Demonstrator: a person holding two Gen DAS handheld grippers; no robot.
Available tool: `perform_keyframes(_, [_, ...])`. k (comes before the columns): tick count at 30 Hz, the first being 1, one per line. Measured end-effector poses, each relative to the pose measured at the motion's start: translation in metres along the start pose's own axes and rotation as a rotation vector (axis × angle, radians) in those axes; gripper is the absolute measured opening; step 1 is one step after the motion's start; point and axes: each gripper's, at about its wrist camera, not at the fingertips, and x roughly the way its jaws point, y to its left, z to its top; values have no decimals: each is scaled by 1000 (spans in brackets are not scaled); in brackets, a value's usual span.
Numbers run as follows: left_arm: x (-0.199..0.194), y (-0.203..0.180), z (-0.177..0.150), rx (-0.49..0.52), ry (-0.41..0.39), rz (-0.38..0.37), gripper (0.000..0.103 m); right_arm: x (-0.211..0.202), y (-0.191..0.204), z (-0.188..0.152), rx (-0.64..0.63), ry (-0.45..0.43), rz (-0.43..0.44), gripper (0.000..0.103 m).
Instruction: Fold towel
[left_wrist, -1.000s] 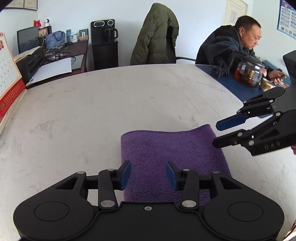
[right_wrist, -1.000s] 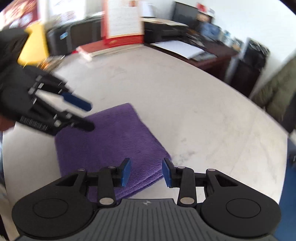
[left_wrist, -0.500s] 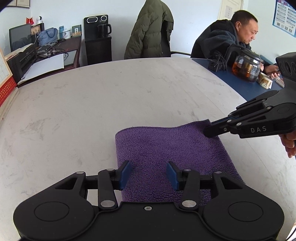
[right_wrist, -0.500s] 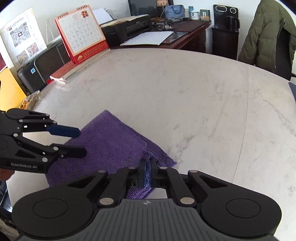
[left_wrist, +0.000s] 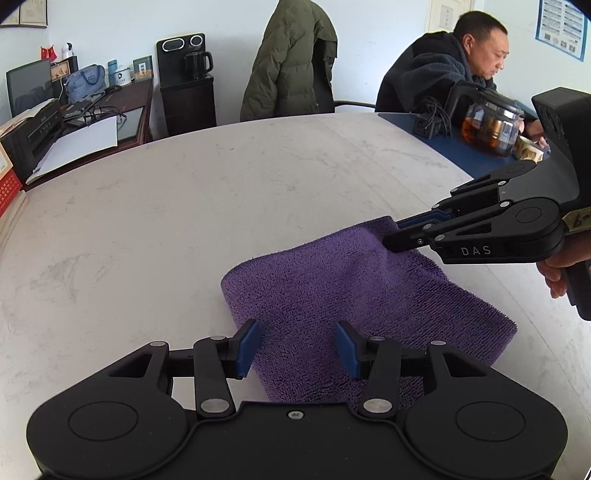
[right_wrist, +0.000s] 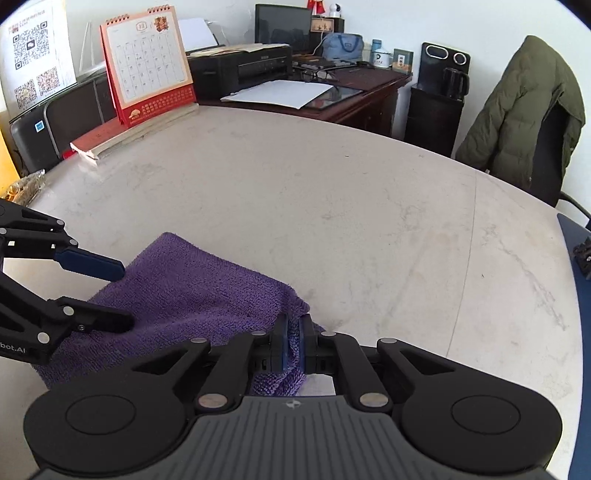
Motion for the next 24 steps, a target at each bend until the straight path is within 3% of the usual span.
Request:
perform_keyframes(2, [-4,0,3,8,-11,14,44,-9,-4,1,14,-29,-23,42])
perform_keyframes(5, [-13,1,9,13,-48,23,44,-35,-11,5,46,-91,-48,42])
perform_keyframes(7, [-13,2,16,6,-66,1,45,-53,-5,6,40,-135,17,42])
perform_keyframes(10, [0,-1,23,13,-60,-17,46,-42,15,4,-28,-81,95,41])
perform_keyframes(15, [26,6,23,-15,-43,-18,45,-7,24,-8,-69,2,102,36])
perform_keyframes(18, [35,15,21,-48,-30,-9,46,-11,10,-14,-25,-14,73,29])
perform_keyframes(24, [10,18,21,-122,-36,-23,41,-38,7,-16,-12,-34,49,25])
